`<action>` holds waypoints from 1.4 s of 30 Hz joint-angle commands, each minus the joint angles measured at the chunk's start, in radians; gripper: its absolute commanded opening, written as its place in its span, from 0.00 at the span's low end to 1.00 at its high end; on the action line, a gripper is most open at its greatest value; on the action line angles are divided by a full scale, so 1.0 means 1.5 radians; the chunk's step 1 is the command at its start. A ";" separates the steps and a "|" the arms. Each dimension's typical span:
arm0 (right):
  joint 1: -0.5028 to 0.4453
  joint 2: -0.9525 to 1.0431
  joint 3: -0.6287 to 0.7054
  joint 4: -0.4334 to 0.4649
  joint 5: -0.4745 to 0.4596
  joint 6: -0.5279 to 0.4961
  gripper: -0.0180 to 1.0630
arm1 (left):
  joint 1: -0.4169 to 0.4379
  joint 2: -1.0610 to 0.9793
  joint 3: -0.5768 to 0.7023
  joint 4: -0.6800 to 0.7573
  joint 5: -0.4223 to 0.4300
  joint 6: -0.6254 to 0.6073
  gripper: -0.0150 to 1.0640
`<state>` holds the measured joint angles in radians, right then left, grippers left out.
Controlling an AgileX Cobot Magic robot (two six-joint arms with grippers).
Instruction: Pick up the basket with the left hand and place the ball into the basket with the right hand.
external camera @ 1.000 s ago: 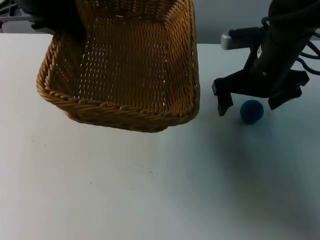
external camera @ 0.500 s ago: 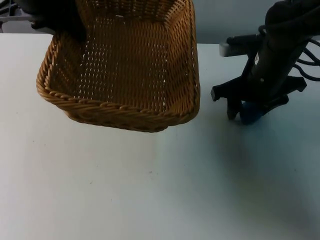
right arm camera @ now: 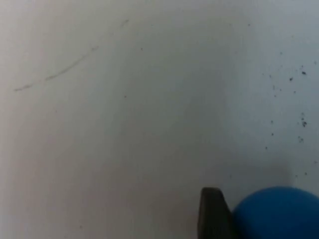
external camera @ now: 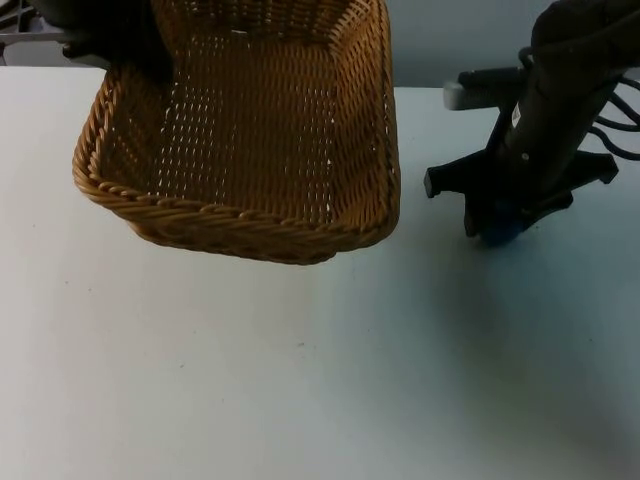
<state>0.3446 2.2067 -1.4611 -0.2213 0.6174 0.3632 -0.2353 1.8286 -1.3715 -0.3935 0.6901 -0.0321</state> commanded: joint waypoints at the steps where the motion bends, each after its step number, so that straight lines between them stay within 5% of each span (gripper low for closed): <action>1: 0.001 -0.037 -0.005 -0.006 0.005 0.004 0.01 | -0.005 -0.006 0.000 -0.012 -0.006 -0.001 0.01; 15: 0.007 -0.297 -0.005 -0.032 0.066 -0.020 0.01 | -0.005 -0.006 0.000 -0.012 -0.008 -0.001 0.01; 21: 0.083 -0.339 -0.016 -0.060 0.064 -0.040 0.01 | -0.005 -0.006 0.000 -0.013 -0.012 -0.001 0.01; 28: 0.160 -0.321 -0.021 -0.047 -0.003 -0.053 0.01 | -0.005 -0.006 0.000 -0.015 -0.013 0.002 0.01; 33: 0.177 -0.293 -0.021 0.020 -0.040 -0.113 0.01 | -0.005 -0.006 0.000 -0.015 -0.016 0.002 0.01; 42: 0.178 -0.239 -0.021 0.032 -0.110 -0.140 0.01 | -0.005 -0.006 0.000 -0.015 -0.019 0.002 0.01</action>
<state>0.6088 1.8377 -1.4826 -0.1793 0.4885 0.1709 -0.2353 1.8286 -1.3715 -0.3935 0.6860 -0.0263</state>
